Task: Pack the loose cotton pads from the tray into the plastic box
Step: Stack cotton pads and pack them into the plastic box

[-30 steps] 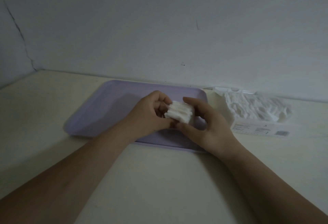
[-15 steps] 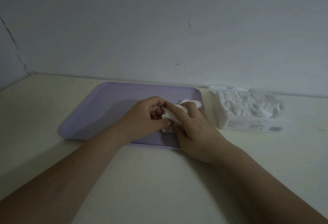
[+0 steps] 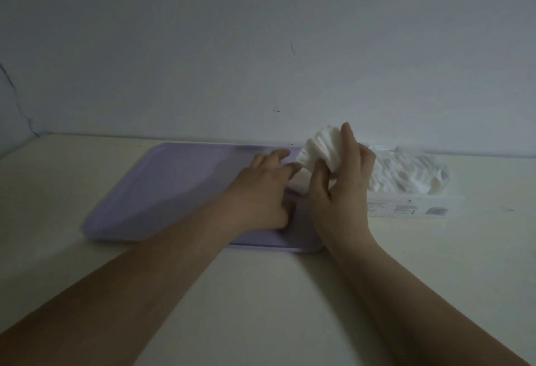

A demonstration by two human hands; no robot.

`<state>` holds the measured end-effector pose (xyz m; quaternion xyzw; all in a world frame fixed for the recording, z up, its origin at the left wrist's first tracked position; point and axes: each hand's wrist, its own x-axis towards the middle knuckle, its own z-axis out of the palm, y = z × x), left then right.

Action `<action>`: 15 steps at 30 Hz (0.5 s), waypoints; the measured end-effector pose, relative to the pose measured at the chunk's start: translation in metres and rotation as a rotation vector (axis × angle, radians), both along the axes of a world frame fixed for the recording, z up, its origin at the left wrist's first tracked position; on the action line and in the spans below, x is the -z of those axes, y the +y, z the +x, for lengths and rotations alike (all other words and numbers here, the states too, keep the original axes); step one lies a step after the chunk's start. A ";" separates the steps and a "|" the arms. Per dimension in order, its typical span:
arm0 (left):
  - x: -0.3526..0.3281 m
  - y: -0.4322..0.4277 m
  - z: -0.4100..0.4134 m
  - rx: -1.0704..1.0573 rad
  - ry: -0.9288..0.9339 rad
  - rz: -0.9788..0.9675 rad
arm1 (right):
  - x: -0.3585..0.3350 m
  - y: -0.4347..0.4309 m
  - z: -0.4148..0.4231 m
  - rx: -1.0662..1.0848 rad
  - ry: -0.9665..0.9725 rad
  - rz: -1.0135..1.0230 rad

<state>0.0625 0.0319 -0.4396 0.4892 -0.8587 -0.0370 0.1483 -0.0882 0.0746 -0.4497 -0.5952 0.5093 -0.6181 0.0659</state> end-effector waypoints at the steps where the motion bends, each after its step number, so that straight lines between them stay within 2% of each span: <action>1: -0.002 0.001 -0.007 0.026 -0.049 -0.008 | 0.000 0.000 -0.001 0.005 -0.004 -0.007; 3: -0.003 0.000 -0.014 0.077 -0.050 0.084 | 0.001 0.000 -0.002 -0.002 -0.007 0.010; 6: 0.003 0.001 -0.009 0.231 -0.091 0.106 | 0.003 0.000 -0.004 -0.007 0.001 0.043; 9: 0.003 0.007 0.015 0.211 -0.140 0.110 | 0.004 -0.001 -0.003 -0.021 0.014 0.079; 15: 0.001 0.025 0.069 -0.031 0.271 0.036 | 0.007 0.000 0.002 -0.108 0.126 0.292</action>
